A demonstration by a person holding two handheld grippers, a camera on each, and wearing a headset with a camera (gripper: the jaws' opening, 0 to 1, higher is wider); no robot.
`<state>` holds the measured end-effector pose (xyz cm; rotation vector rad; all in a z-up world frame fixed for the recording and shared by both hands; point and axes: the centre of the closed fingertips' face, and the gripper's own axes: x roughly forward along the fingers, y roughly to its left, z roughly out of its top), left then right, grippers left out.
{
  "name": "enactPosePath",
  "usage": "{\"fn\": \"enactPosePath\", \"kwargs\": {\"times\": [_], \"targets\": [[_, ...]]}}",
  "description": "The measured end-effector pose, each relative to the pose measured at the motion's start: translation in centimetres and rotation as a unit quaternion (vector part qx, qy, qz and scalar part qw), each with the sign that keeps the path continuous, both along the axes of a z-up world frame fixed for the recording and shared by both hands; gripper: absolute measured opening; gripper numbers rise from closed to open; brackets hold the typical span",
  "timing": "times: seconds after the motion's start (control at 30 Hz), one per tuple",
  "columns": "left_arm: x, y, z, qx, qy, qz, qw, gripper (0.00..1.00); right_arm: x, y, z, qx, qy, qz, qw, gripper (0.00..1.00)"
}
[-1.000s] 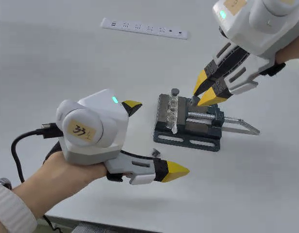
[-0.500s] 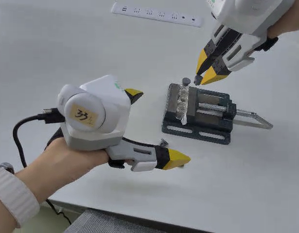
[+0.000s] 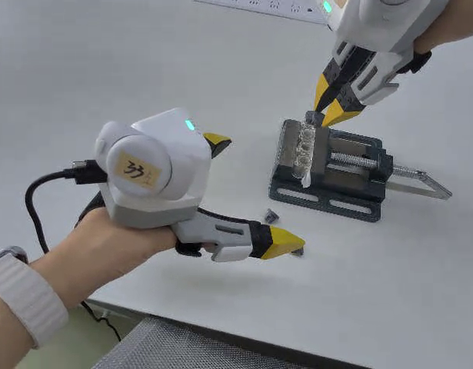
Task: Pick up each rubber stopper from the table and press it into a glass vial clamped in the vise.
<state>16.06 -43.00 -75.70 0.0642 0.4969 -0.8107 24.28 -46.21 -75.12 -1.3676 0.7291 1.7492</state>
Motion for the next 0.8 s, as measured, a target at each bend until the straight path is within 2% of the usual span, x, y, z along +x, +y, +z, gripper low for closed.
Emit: {"fn": "enactPosePath", "kwargs": {"times": [0.33, 0.8], "targets": [[-0.1, 0.0, -0.1, -0.001, 0.002, 0.0, 1.0, 0.96, -0.1, 0.2, -0.5, -0.013, -0.005, 0.018, 0.9997, 0.05], [-0.4, 0.0, -0.3, -0.004, 0.007, 0.001, 1.0, 0.95, 0.4, 0.0, -1.3, -0.03, -0.014, 0.024, 0.9992, 0.05]]}}
